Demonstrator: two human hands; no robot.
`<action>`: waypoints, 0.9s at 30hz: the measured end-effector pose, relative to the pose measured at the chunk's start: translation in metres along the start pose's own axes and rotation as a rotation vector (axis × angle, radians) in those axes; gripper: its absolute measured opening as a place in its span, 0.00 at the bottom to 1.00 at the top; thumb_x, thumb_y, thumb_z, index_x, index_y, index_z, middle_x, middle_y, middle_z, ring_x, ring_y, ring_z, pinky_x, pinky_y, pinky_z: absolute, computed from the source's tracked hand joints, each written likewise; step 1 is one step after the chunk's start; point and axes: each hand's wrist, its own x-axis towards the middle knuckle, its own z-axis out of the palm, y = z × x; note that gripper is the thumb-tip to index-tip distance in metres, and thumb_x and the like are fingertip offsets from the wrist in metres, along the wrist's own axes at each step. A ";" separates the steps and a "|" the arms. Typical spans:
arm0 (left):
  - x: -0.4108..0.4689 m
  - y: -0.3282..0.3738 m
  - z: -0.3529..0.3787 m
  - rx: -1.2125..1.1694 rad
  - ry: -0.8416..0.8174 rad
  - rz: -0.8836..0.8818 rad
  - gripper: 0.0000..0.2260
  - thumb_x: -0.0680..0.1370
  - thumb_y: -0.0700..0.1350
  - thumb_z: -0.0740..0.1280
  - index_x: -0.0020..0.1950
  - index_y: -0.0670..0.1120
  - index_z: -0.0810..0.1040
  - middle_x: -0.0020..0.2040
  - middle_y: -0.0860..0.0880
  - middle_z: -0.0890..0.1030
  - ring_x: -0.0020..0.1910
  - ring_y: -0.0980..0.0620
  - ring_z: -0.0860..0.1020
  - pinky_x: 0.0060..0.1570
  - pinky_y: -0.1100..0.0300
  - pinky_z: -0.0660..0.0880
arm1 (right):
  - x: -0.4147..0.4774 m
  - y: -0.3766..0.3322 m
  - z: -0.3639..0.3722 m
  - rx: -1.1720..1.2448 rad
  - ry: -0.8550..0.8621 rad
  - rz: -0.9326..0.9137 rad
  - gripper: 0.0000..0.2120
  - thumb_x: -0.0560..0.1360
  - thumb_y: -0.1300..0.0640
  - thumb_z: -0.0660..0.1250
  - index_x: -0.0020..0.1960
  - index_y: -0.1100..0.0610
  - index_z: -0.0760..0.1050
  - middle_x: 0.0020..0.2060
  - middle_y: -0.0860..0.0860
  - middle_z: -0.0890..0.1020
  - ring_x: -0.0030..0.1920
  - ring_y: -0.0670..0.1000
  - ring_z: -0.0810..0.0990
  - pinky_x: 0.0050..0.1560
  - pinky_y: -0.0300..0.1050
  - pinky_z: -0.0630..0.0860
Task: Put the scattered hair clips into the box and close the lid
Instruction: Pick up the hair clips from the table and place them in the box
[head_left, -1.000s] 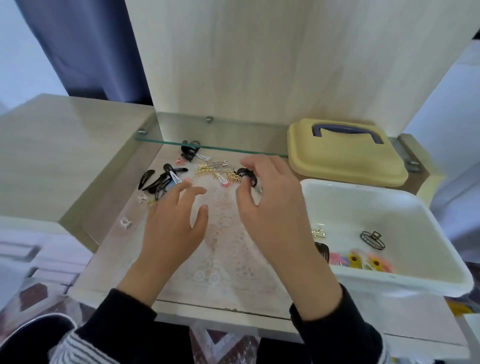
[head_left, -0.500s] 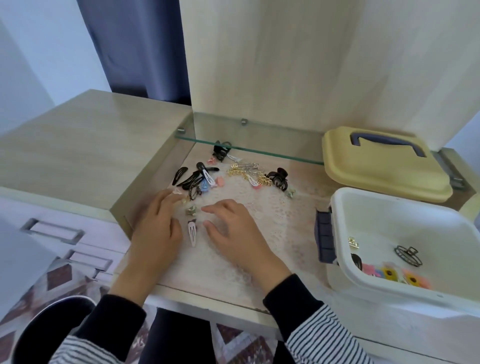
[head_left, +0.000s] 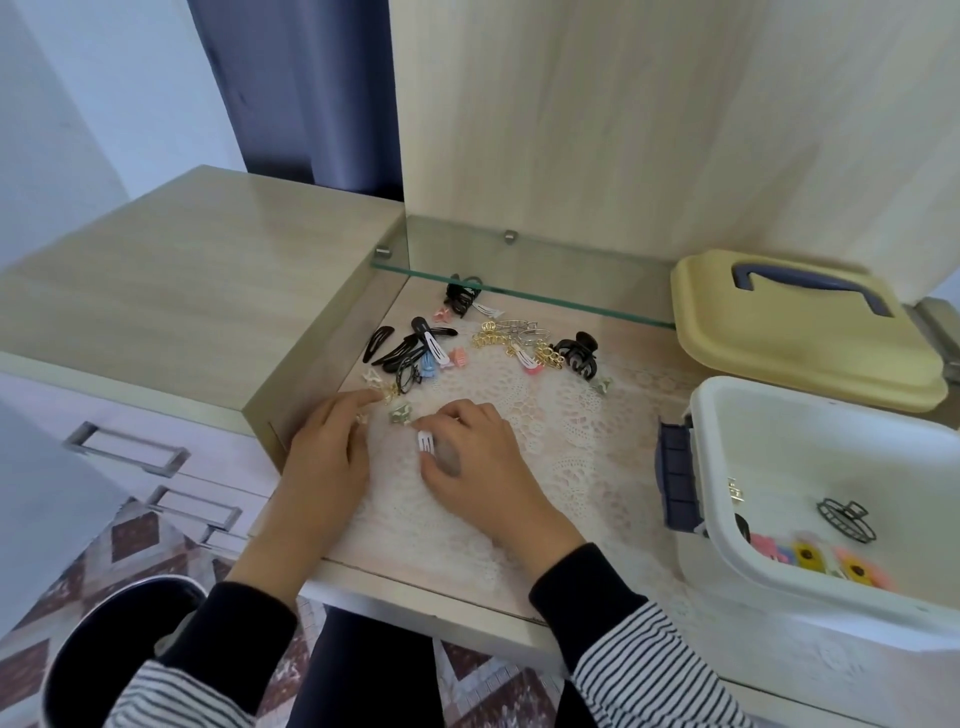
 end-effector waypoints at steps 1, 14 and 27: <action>0.001 0.001 0.000 -0.022 -0.009 -0.028 0.16 0.78 0.32 0.62 0.63 0.44 0.76 0.57 0.53 0.78 0.55 0.57 0.74 0.58 0.65 0.68 | 0.000 0.002 -0.001 -0.003 0.007 0.014 0.15 0.74 0.54 0.65 0.61 0.50 0.76 0.52 0.47 0.75 0.55 0.49 0.68 0.57 0.46 0.66; 0.009 0.001 -0.005 -0.042 -0.055 -0.008 0.09 0.76 0.33 0.67 0.51 0.45 0.82 0.51 0.52 0.81 0.48 0.57 0.78 0.51 0.75 0.70 | 0.002 0.013 -0.009 0.143 0.064 0.095 0.10 0.74 0.58 0.69 0.55 0.57 0.76 0.49 0.51 0.74 0.47 0.49 0.74 0.49 0.38 0.73; 0.026 0.069 -0.011 -0.378 -0.094 -0.204 0.13 0.75 0.37 0.70 0.53 0.54 0.82 0.43 0.51 0.79 0.40 0.58 0.78 0.39 0.73 0.74 | -0.004 -0.013 -0.056 0.380 0.147 0.194 0.12 0.76 0.63 0.64 0.58 0.55 0.76 0.46 0.46 0.78 0.41 0.40 0.77 0.42 0.27 0.72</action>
